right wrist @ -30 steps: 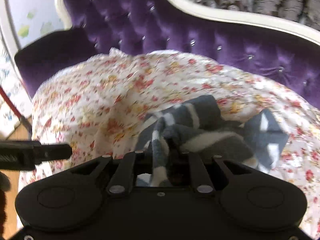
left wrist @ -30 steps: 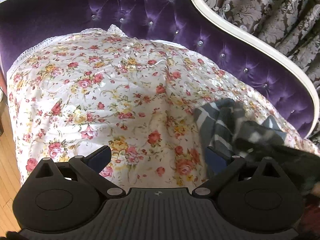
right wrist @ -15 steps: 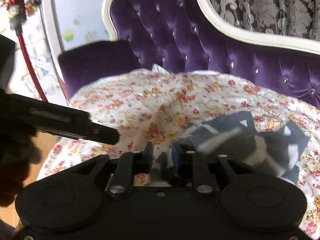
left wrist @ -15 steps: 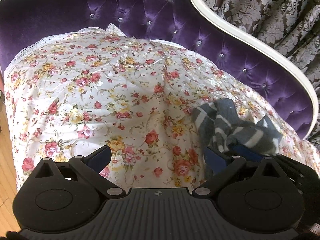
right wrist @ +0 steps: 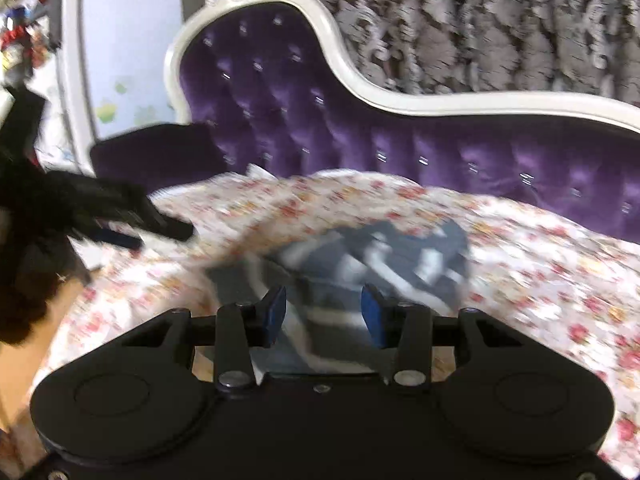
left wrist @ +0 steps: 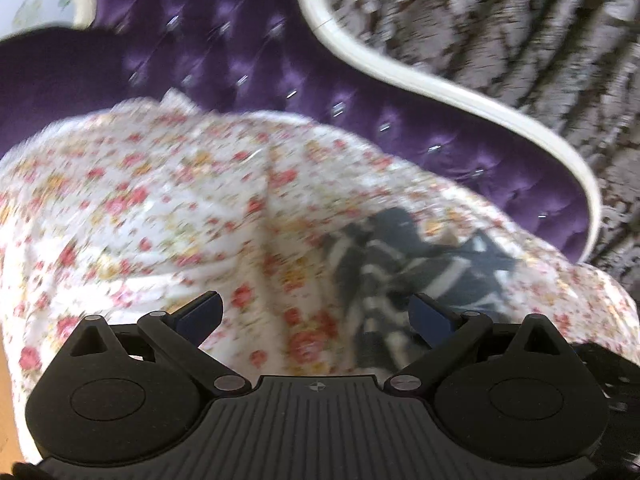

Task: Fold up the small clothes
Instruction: 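Open the right gripper and withdraw from the folded side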

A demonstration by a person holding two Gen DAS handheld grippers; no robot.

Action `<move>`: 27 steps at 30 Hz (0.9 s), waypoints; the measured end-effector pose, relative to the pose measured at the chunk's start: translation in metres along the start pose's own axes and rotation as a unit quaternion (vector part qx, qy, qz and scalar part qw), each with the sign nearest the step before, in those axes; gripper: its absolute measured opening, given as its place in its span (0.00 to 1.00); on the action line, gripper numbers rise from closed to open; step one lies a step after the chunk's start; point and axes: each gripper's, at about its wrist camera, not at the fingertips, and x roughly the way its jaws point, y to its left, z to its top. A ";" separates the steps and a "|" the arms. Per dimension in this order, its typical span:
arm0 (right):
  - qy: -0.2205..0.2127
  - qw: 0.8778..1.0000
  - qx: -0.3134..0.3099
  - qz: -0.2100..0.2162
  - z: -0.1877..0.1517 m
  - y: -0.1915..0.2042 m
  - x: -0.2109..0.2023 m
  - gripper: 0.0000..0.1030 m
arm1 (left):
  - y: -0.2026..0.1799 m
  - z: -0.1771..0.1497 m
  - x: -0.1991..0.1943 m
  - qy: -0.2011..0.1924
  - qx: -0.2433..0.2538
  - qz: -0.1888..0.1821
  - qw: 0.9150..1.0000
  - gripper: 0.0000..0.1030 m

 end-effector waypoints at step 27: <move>0.043 0.997 -0.060 -0.020 0.009 -0.031 0.057 0.50 | -0.004 -0.037 0.057 0.111 -0.002 0.009 0.994 0.90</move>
